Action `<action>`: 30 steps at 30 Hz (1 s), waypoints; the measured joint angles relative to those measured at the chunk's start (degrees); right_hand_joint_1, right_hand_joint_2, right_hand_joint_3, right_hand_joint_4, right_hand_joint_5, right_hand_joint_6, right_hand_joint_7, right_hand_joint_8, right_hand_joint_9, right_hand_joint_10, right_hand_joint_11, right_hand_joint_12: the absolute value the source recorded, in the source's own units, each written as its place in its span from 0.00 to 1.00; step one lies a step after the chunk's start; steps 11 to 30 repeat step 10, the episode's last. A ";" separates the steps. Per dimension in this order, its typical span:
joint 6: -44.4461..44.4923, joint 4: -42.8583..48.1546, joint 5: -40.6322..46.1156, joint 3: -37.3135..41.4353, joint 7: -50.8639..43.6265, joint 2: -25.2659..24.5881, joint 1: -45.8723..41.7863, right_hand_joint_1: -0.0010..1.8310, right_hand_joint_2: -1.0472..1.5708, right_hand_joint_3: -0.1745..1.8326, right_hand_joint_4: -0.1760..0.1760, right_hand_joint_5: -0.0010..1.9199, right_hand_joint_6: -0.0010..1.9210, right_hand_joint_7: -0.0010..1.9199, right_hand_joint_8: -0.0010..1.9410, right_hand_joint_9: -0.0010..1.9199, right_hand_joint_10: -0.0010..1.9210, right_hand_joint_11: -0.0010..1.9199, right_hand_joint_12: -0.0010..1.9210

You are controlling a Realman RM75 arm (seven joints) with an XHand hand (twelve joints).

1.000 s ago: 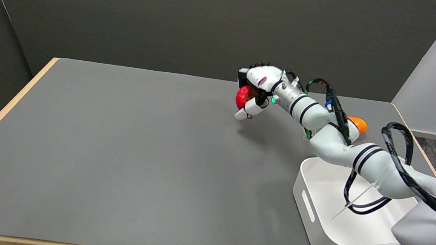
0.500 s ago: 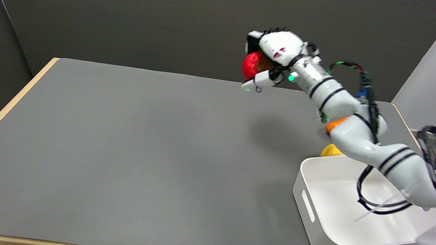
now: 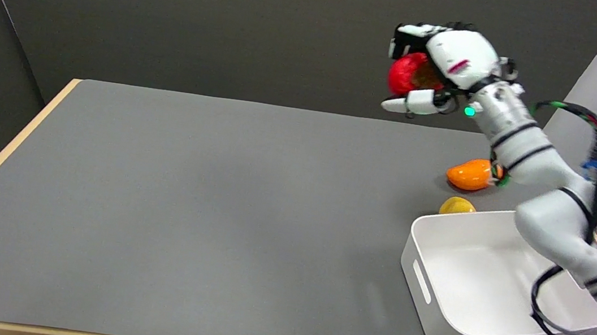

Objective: Pick up tomato.

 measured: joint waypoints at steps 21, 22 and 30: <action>15.05 7.20 13.05 13.78 -3.36 -1.16 -18.70 0.81 0.79 0.25 1.00 0.33 0.71 0.41 0.73 0.40 0.73 0.39 0.89; 15.05 7.20 13.05 13.78 -3.36 -1.16 -18.70 0.81 0.79 0.25 1.00 0.33 0.71 0.41 0.73 0.40 0.73 0.39 0.89; 15.05 7.20 13.05 13.78 -3.36 -1.16 -18.70 0.81 0.79 0.25 1.00 0.33 0.71 0.41 0.73 0.40 0.73 0.39 0.89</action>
